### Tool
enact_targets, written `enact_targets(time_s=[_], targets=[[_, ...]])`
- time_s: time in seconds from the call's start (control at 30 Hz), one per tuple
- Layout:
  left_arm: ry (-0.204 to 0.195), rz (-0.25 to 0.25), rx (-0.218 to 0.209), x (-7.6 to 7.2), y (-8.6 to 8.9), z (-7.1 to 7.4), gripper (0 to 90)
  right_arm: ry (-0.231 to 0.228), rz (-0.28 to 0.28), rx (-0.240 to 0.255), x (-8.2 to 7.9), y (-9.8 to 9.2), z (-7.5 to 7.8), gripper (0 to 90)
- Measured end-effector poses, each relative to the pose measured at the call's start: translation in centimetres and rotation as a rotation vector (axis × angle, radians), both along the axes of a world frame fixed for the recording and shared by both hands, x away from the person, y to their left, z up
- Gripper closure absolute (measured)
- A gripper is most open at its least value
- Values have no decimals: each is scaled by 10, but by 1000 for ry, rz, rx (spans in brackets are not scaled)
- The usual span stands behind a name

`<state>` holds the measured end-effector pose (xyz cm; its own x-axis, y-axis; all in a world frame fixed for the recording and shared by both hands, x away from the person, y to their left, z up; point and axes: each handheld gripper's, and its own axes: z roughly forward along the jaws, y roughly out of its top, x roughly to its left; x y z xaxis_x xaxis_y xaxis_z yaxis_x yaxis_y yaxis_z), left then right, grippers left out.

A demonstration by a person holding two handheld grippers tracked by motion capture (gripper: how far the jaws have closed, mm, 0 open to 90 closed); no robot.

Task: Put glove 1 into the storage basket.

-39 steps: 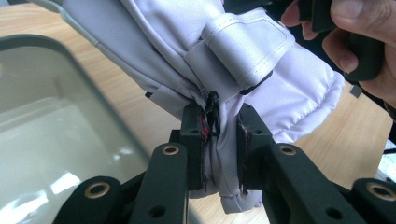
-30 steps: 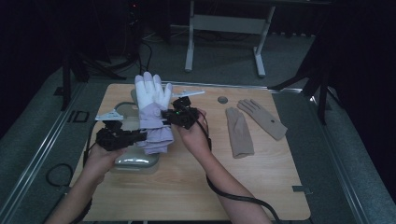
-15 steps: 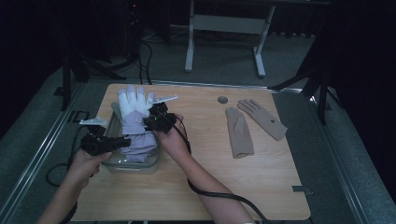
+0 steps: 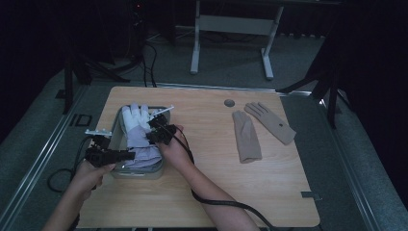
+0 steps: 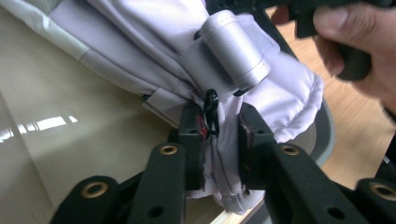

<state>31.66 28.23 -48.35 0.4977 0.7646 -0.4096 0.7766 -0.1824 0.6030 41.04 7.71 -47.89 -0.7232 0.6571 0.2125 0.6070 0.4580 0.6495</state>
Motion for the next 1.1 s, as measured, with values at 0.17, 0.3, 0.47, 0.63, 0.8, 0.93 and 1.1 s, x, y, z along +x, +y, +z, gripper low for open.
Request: enact_targets(time_s=[0.17,0.3,0.47,0.63,0.8,0.93,1.1], targets=[[-24,32,52,-4,-5,2,574,21,10,-16,3,3,0,807],[-58,96,72,-6,-5,4,452,35,19,-44,2,11,-1,747],[-100,142,34,-9,1,6,431,38,44,-69,1,17,-1,576],[-140,162,55,-14,-1,12,432,35,57,-20,4,9,1,403],[-214,195,87,-20,-9,22,434,-6,93,11,5,0,13,197],[-249,201,97,-23,-15,28,435,-44,108,20,1,-7,22,142],[-272,198,101,-25,-23,32,435,-49,111,25,-1,-17,28,143]])
